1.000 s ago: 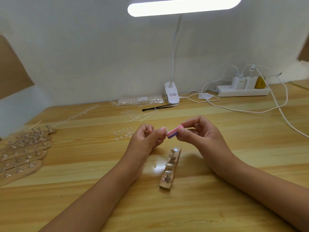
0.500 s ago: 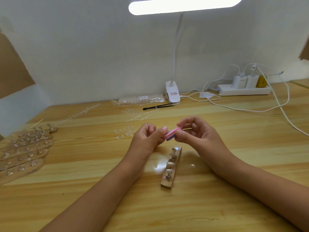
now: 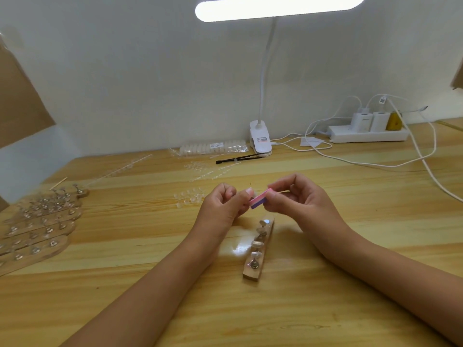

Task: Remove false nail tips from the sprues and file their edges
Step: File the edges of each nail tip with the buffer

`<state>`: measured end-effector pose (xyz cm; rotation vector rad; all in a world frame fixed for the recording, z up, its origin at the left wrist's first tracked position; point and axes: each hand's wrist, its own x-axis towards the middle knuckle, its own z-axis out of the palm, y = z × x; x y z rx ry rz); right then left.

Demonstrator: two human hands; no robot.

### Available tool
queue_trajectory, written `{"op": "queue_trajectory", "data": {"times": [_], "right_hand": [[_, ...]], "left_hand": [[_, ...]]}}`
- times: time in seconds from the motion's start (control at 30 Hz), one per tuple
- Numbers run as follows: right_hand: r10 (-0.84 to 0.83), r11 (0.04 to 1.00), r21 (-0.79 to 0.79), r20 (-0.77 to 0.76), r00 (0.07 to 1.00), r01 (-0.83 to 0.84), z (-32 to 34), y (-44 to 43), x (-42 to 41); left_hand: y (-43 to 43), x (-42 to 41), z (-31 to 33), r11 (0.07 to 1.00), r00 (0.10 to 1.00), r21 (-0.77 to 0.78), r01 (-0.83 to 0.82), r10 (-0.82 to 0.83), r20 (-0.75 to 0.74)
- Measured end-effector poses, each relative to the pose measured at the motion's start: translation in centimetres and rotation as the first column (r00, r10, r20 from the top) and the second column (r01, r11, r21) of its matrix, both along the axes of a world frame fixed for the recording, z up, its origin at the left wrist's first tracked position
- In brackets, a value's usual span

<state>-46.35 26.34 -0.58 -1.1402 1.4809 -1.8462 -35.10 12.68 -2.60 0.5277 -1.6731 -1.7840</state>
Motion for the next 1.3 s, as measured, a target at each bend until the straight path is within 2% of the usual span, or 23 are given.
{"op": "queue_trajectory", "data": {"times": [0.07, 0.2, 0.33, 0.47, 0.6, 0.73, 0.87, 0.97, 1.13, 1.23, 1.3], "right_hand": [[-0.025, 1.0, -0.009, 0.029, 0.999, 0.026, 0.0, 0.0, -0.4], [0.077, 0.997, 0.034, -0.032, 0.996, -0.076, -0.2, -0.3, 0.4], [-0.029, 1.0, -0.007, 0.014, 0.999, 0.029, -0.1, -0.2, -0.2], [0.072, 0.997, 0.024, -0.036, 0.997, -0.071, -0.3, -0.3, 0.2], [-0.011, 1.0, -0.008, 0.021, 1.0, 0.011, -0.3, -0.2, -0.3], [0.075, 0.997, 0.026, -0.02, 0.997, -0.074, -0.5, -0.3, 0.0], [0.0, 1.0, -0.006, 0.031, 1.0, 0.0, -0.4, -0.3, -0.4], [0.074, 0.997, 0.015, -0.006, 0.997, -0.074, -0.3, -0.3, 0.1], [-0.033, 0.999, -0.029, 0.078, 0.996, 0.036, -0.3, -0.1, -0.6], [0.073, 0.997, 0.011, 0.026, 0.997, -0.074, -0.3, -0.2, 0.0], [0.071, 0.997, 0.016, 0.008, 0.997, -0.071, -0.2, -0.3, 0.1]], "left_hand": [[-0.1, 0.0, -0.1, 1.0, 1.0, 0.005, -0.006, 0.006, 0.002], [0.1, 0.1, 0.1, 1.0, 1.0, -0.025, -0.007, 0.008, 0.021], [-0.1, 0.0, 0.0, 1.0, 1.0, 0.017, -0.008, 0.008, 0.003], [0.1, 0.1, 0.2, 1.0, 1.0, -0.021, 0.001, 0.0, 0.025], [0.0, 0.1, 0.2, 1.0, 1.0, 0.009, 0.0, 0.0, 0.006], [0.0, 0.1, 0.2, 1.0, 1.0, -0.01, 0.0, 0.0, 0.015], [-0.1, 0.0, 0.2, 1.0, 1.0, 0.01, -0.002, 0.001, 0.014], [0.0, 0.0, 0.1, 1.0, 1.0, -0.002, -0.005, 0.005, 0.019], [0.0, 0.1, 0.2, 1.0, 1.0, 0.019, 0.011, -0.011, 0.005], [0.1, 0.0, 0.2, 1.0, 1.0, -0.005, 0.004, -0.004, 0.019], [0.0, 0.0, 0.1, 1.0, 1.0, -0.005, 0.009, -0.009, 0.018]]}}
